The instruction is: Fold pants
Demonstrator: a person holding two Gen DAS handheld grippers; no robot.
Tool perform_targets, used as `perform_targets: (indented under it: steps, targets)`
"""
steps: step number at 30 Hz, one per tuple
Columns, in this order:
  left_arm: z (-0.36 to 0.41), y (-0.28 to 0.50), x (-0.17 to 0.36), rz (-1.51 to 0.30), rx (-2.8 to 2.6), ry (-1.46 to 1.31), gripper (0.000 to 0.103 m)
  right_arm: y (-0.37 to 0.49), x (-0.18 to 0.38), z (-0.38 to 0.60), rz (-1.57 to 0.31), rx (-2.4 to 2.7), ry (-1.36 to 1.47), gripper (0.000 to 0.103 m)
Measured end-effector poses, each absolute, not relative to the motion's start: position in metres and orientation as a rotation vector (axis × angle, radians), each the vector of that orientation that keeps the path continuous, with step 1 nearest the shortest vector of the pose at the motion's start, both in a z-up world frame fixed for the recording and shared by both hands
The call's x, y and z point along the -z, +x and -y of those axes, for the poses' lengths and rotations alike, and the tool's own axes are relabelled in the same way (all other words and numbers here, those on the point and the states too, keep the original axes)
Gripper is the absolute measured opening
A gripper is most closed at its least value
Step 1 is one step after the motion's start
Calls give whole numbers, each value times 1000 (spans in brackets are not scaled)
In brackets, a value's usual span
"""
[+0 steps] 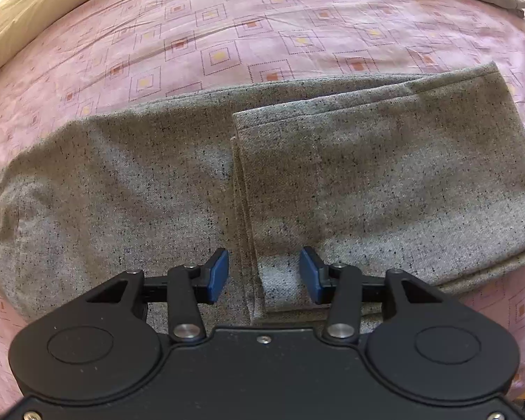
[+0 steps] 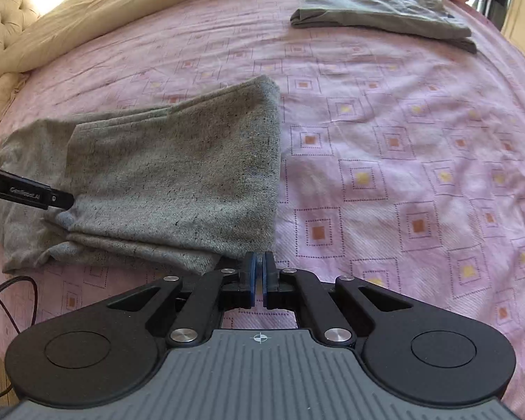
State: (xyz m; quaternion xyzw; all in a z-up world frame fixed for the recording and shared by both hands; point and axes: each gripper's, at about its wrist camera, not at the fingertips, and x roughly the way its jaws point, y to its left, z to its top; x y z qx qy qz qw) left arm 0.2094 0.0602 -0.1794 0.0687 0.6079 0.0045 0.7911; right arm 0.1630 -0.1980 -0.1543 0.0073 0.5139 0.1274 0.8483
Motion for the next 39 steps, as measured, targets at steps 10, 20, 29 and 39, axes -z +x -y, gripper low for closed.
perform_targets:
  steps: [10,20,29,39]
  targets:
    - [-81,206,161,-1305,-86,14,59,147,132,165,-954,-373,-147,4]
    - [-142,179,151,-1297,-259,-67,62,186,125,62,-840,-569,-248,32]
    - [-160,180,163,-1328,-110,-123,65,161,156,-2,-923,-624,-353,32]
    - [-133,218,203,-1448,46,-211,87,135,146,45,-1009,-390,-166,32]
